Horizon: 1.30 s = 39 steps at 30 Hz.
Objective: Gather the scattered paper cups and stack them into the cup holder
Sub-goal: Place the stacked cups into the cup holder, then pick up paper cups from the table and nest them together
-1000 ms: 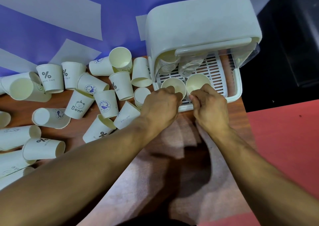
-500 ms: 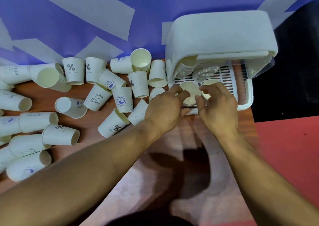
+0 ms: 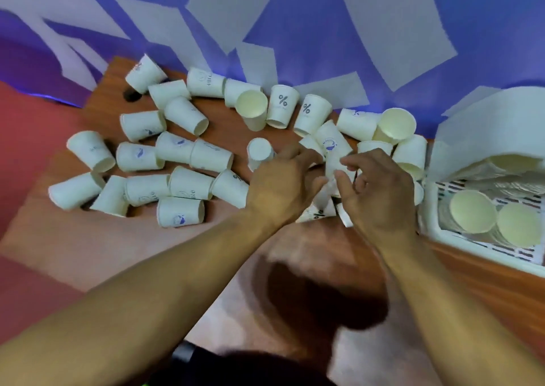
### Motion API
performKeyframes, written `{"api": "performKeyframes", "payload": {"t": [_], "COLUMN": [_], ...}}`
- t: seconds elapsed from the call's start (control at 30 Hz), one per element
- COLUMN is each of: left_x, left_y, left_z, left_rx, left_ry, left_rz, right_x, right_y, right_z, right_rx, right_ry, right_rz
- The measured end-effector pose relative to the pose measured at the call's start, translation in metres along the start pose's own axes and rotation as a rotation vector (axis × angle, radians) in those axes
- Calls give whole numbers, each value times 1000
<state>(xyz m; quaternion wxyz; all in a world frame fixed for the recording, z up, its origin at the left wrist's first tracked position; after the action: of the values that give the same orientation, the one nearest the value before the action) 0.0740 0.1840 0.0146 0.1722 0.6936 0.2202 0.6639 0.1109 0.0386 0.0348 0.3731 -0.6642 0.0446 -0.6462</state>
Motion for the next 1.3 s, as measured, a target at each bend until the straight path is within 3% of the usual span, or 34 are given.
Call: {"api": "performKeyframes", "payload": {"t": [0.33,0.6,0.87,0.97,1.3], "left_x": [74,104,95,91,104], "left_y": [-169,-295,-331,-335,-312], "left_z": [-61,-64,-35,-31,-22], "left_rx": [347,684,707,677,544], "left_ry": [184,214,81,47,97], "left_rz": [-59,-131,-144,-109,-192], "right_x": [-110,-212,-275,-283,-249], "right_y": [-127,-178,-197,-187,-182], "right_z": [53,98,119,119,126], "right_rx": [157,204,313,276,154], "right_ry": [-275,-568,-733,-781,-648], "right_rz": [-25,-233,-437,-496,-513]}}
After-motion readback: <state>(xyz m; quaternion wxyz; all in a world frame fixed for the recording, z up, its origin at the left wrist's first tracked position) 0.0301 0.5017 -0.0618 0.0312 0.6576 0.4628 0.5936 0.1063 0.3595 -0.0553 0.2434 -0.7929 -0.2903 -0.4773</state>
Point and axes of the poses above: each hand's wrist, its own z-axis towards the middle knuckle, its own x-axis out of the back of the hand, y = z × x, the point moved 8 cm from there along z, towards the middle knuckle, and after that the axes turned 8 degrees about -y, right-handed, at the moved point
